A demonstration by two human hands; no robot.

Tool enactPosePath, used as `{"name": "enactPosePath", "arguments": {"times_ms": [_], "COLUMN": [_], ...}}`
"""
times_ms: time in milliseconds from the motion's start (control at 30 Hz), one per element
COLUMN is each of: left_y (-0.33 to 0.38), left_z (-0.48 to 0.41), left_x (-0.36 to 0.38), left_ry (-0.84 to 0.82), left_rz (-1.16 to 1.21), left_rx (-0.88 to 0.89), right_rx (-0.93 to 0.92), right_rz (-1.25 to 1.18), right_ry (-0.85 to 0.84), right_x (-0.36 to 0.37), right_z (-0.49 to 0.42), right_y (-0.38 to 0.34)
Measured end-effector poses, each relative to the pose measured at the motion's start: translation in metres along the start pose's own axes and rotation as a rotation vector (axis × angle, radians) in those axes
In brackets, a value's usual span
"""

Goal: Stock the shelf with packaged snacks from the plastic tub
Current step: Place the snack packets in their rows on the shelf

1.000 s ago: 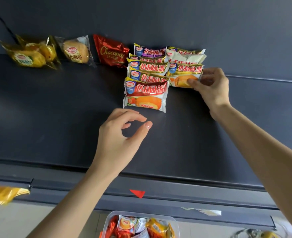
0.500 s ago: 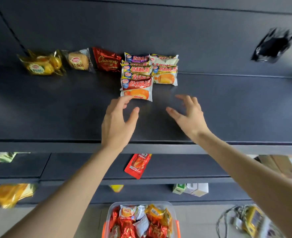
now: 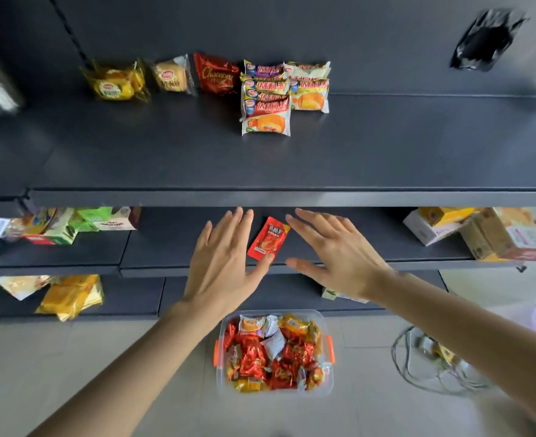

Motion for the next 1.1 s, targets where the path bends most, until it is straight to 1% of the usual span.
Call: {"name": "enactPosePath", "arguments": {"times_ms": [67,167,267,367,500,567,700,800,900,1000,1100], "left_y": [-0.009,-0.026,-0.045,-0.068,-0.103,-0.119,-0.152,-0.178,-0.205,-0.231,-0.243], "left_z": [0.010,0.029,0.054,0.081,0.114,0.130,0.152,0.168,0.178,0.179,0.168], "left_x": [0.021,0.058,0.096,0.137,0.190,0.218,0.283,0.341,0.402,0.455,0.490], "left_ry": [-0.051,-0.155,-0.204,-0.261,-0.340,-0.367,-0.349,-0.344,-0.321,-0.323,-0.228], "left_rz": [-0.051,-0.085,-0.078,-0.063,-0.090,-0.068,-0.040,0.015,0.056,0.104,0.143], "left_rx": [-0.017,-0.058,-0.115,-0.168,-0.202,-0.239,-0.254,-0.263,-0.273,-0.288,-0.205], "right_rx": [-0.028,-0.002,0.038,0.049,0.173,0.215,0.247,0.321,0.315,0.300,0.275], "right_rz": [0.033,-0.023,-0.049,-0.059,-0.207,-0.265,-0.286,-0.348,-0.335,-0.297,-0.208], "right_ry": [-0.033,-0.145,-0.239,-0.371,-0.548,-0.597,-0.643,-0.677,-0.661,-0.620,-0.552], "right_x": [0.028,0.074,0.127,0.181,0.248,0.282,0.362,0.428,0.497,0.551,0.589], "right_z": [0.004,0.013,0.025,0.041,0.062,0.075,0.093,0.101,0.095,0.079,0.065], "right_y": [-0.006,-0.012,-0.014,-0.015,-0.018,-0.024,-0.036,-0.043,-0.047,-0.042,-0.040]}}
Point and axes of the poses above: each hand's wrist, its own z-axis away from the middle knuckle, its own x-axis out of the palm, y = z × x, the point moved 7 cm from there along -z, towards the middle knuckle, and after that the axes turned 13 degrees about z, right-handed, at the moved point
